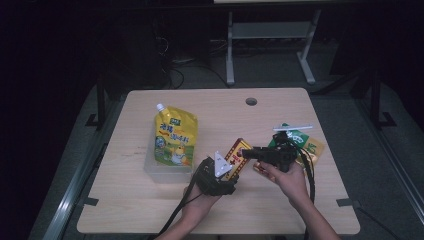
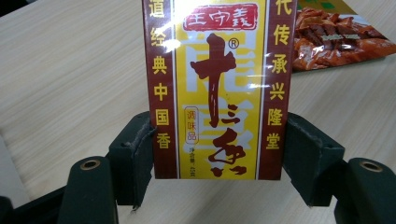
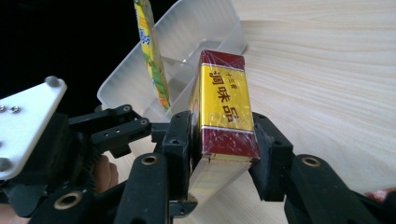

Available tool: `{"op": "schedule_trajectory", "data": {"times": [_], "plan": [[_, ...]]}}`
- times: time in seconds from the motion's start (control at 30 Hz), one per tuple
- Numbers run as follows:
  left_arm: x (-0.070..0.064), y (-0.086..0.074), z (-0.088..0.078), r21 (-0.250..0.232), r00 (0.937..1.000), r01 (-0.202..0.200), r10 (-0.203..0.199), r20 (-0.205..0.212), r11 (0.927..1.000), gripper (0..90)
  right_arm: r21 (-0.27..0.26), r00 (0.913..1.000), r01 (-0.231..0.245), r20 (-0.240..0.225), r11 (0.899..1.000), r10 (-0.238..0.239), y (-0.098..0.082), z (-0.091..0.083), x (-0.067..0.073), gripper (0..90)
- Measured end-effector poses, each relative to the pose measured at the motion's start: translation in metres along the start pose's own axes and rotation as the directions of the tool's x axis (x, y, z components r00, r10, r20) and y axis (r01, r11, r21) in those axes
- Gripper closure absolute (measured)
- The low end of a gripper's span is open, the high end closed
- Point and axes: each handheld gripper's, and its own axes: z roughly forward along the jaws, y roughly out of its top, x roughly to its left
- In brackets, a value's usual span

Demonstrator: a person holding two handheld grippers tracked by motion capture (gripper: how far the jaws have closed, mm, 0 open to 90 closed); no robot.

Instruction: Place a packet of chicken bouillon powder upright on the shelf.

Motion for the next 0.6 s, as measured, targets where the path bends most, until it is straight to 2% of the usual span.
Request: {"op": "schedule_trajectory", "data": {"times": [0.03,0.1,0.2,0.23,0.3,0.4,0.5,0.57,0.6], "plan": [[0.0,0.0,0.0,-0.003,0.9999,0.012,-0.012,0.003,0.9999,31.9,0.0,1.0,0.009,0.005,1.0,-0.008,0.0,0.0,0.001,62.5],[0.0,0.0,0.0,-0.003,1.0,0.01,-0.01,0.002,1.0,31.9,-0.004,0.9998,0.017,0.009,1.0,-0.017,0.001,0.001,0.003,63.3],[0.0,-0.001,0.001,-0.001,0.9998,0.018,-0.018,0.002,0.9998,31.9,-0.013,0.9999,0.009,0.006,1.0,-0.009,0.0,0.002,0.005,64.3],[0.0,-0.002,0.002,-0.001,0.9998,0.019,-0.019,0.004,0.9998,31.9,-0.006,0.9994,0.033,0.006,0.999,-0.033,0.001,0.002,0.006,65.5],[-0.001,-0.003,0.002,-0.011,0.9996,0.027,-0.027,0.009,0.9996,31.8,0.007,0.9997,0.026,0.004,1.0,-0.026,0.001,0.002,0.008,66.1],[-0.001,-0.004,0.002,-0.016,0.9996,0.016,-0.015,0.024,0.9997,31.0,0.034,0.998,0.063,0.006,0.997,-0.063,0.003,0.001,0.01,66.7],[-0.001,-0.005,0.001,-0.036,0.998,0.024,-0.022,0.06,0.9991,30.0,0.05,0.9958,0.091,0.0,0.995,-0.091,0.005,-0.001,0.013,67.0],[-0.001,-0.004,-0.001,-0.045,0.9975,0.024,-0.021,0.067,0.9987,29.1,0.055,0.9927,0.121,-0.006,0.991,-0.12,0.008,-0.003,0.016,67.1],[-0.001,-0.004,-0.001,-0.045,0.9975,0.024,-0.021,0.067,0.9987,28.7,0.055,0.9927,0.121,-0.006,0.991,-0.12,0.008,-0.003,0.016,67.1]]}}
